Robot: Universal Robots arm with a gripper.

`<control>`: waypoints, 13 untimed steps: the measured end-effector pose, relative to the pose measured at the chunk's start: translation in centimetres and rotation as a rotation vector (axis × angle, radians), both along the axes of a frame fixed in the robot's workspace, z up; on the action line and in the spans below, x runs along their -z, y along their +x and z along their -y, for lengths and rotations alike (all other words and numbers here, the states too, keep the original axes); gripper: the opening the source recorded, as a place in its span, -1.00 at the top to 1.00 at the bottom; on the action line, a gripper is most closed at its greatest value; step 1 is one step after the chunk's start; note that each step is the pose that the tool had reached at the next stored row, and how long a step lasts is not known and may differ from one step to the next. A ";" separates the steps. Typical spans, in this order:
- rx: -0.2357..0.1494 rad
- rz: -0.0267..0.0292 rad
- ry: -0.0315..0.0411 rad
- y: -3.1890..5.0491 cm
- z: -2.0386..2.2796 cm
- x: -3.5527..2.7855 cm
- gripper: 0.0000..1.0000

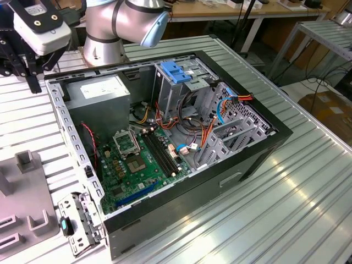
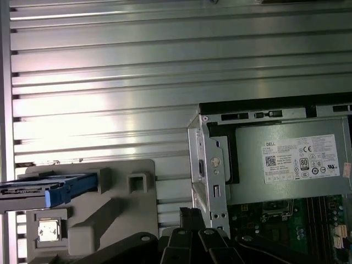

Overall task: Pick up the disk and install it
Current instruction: 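Reach for the disk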

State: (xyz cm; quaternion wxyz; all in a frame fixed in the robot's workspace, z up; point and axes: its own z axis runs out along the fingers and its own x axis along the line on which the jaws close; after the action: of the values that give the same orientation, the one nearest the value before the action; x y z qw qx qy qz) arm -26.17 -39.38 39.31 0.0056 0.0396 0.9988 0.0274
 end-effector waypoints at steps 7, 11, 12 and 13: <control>0.000 0.0001 0.0001 -2.27 -0.38 0.01 0.79; -0.002 -0.0003 0.0001 -2.27 -0.40 0.01 0.79; -0.011 -0.0006 0.0000 -2.27 -0.45 0.01 0.79; -0.022 -0.0007 0.0000 -2.27 -0.53 0.02 0.79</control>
State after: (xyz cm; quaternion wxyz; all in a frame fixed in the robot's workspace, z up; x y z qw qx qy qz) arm -28.44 -38.85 39.29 0.0050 0.0288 0.9992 0.0274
